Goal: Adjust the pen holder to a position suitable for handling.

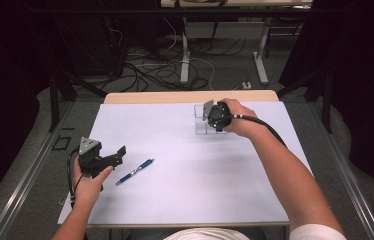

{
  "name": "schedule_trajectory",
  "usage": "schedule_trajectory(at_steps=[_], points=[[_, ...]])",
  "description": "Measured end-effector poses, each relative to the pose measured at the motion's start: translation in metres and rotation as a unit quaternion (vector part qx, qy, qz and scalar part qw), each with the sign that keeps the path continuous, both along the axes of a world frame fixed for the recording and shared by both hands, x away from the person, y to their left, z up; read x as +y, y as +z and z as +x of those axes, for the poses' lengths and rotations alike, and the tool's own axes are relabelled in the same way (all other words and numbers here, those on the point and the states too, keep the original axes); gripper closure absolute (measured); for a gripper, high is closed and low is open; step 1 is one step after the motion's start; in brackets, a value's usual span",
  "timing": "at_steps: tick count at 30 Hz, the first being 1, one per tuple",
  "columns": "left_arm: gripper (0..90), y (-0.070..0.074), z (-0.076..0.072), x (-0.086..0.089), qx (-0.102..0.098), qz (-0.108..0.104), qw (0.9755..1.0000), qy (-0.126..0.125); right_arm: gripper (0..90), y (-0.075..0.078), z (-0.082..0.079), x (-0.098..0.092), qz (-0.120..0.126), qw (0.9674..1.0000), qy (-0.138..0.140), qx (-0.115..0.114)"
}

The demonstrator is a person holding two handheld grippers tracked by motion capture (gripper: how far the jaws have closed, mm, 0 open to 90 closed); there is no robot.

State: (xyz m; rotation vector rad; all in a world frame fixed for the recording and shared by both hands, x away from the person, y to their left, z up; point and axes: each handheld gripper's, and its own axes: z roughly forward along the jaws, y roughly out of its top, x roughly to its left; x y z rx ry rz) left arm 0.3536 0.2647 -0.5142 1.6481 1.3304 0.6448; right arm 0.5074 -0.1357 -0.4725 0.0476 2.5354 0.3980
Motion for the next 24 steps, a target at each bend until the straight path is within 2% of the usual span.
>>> schedule_trajectory(at_steps=[1,3,4,5,6,7,15,19,24], points=[[5.0,0.000,0.000,0.000,0.001,0.002,1.0000,-0.001,47.9,-0.001,0.001,0.000,-0.002,1.0000,-0.001,0.005],[5.1,0.000,0.000,0.000,0.001,0.002,1.0000,-0.001,48.7,-0.005,0.003,0.002,0.011,0.9999,0.001,0.001],[5.1,0.000,0.000,0.000,0.001,0.002,1.0000,-0.001,48.9,-0.004,0.003,0.002,-0.002,0.9999,-0.002,0.012],[5.2,0.000,0.000,0.000,0.002,0.001,1.0000,-0.001,49.4,0.003,0.002,0.004,-0.052,0.9977,-0.017,0.039],[5.2,0.000,0.000,0.000,0.002,0.001,1.0000,-0.001,49.6,0.000,0.003,0.004,-0.041,0.9985,-0.011,0.035],[5.3,-0.001,0.000,0.000,0.003,0.002,1.0000,-0.001,49.8,-0.006,0.004,0.003,-0.006,0.9998,-0.003,0.017],[5.7,-0.001,0.000,0.001,0.004,0.001,1.0000,0.002,52.5,-0.010,0.007,0.005,-0.009,0.9997,0.000,0.024],[5.9,-0.001,0.000,0.001,0.005,0.000,1.0000,0.003,55.0,-0.012,0.006,0.006,-0.021,0.9991,0.000,0.038],[6.1,-0.001,0.000,0.001,0.003,0.001,1.0000,0.003,60.9,-0.012,0.005,0.007,-0.013,0.9991,0.001,0.040]])
